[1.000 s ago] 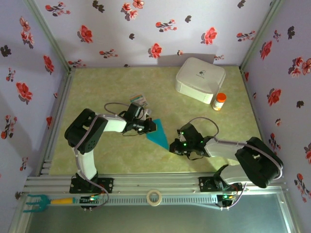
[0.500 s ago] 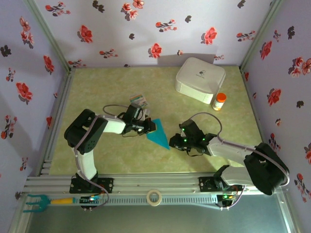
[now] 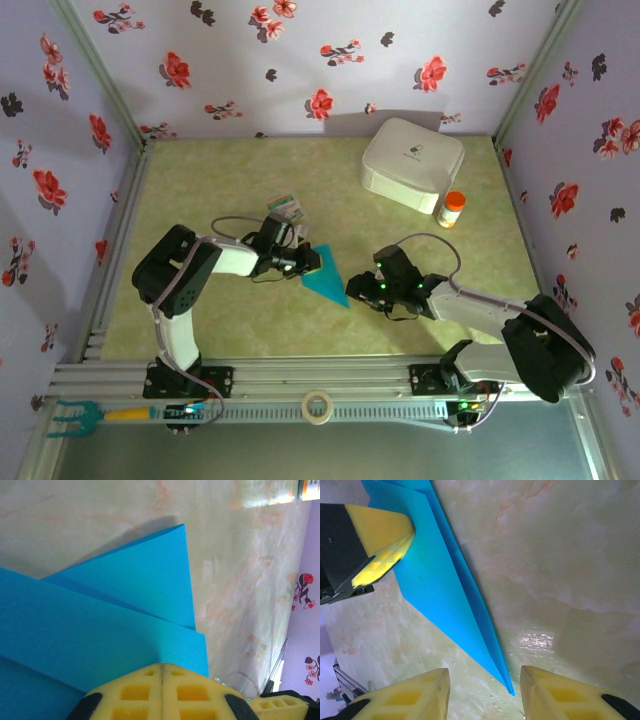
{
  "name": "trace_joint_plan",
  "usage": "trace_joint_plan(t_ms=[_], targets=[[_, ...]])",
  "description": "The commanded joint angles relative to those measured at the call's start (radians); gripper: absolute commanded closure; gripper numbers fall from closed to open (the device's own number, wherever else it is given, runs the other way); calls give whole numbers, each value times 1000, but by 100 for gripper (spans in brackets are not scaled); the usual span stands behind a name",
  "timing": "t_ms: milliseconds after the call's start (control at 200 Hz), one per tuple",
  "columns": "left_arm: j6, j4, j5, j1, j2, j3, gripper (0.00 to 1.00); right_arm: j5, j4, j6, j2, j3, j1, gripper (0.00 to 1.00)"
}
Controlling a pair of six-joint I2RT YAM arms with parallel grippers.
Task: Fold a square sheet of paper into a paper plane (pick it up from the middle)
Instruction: Fourth fold the wing at the center of the table.
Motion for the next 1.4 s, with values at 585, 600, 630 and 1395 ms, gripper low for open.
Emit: trace_joint_plan(t_ms=[585,600,630,1395], targets=[[1,-62,-29,10,15,-6,100,-107,160,108,111,-40,-18,54],[0,-62,-28,9,15,-6,100,-108,166,109,115,-42,-18,54],[1,-62,-29,11,15,-5,100,-113,176,113,120,-45,-18,54],[2,-59,-21,17,15,-6,100,-160,238,164,112,-78,-30,56]])
